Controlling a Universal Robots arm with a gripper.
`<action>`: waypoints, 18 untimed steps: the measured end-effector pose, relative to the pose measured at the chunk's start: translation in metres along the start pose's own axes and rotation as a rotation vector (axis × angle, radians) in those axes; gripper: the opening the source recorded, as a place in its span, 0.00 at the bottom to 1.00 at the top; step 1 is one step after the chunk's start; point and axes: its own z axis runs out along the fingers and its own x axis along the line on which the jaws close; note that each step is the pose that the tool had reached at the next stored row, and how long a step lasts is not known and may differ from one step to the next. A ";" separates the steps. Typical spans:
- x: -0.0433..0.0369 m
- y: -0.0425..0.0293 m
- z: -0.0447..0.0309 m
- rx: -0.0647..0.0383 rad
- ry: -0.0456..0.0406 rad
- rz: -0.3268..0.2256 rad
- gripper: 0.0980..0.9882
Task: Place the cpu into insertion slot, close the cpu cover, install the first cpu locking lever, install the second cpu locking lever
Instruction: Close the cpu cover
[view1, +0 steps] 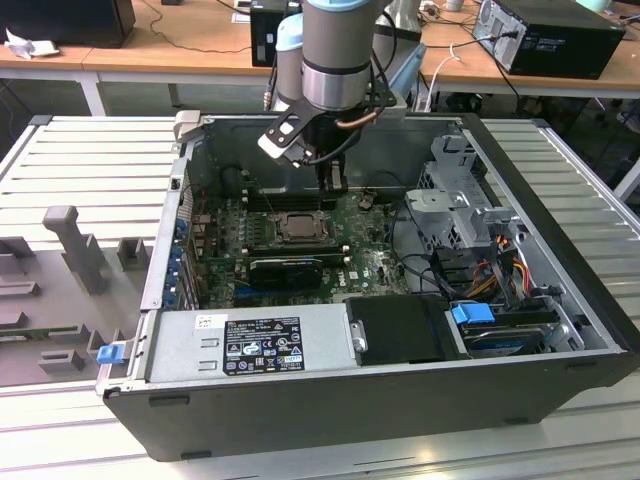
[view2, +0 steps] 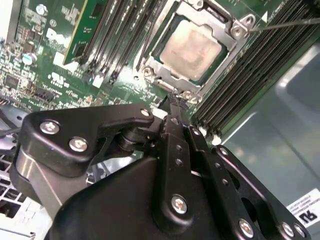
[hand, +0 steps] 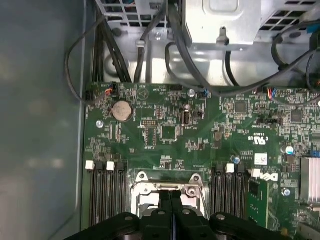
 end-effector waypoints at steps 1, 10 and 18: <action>-0.0001 -0.0005 0.0020 0.000 0.0001 -0.001 0.01; 0.0004 -0.0301 0.0110 0.003 0.0054 -0.028 0.01; 0.0007 -0.0427 0.0104 0.003 0.0055 -0.028 0.01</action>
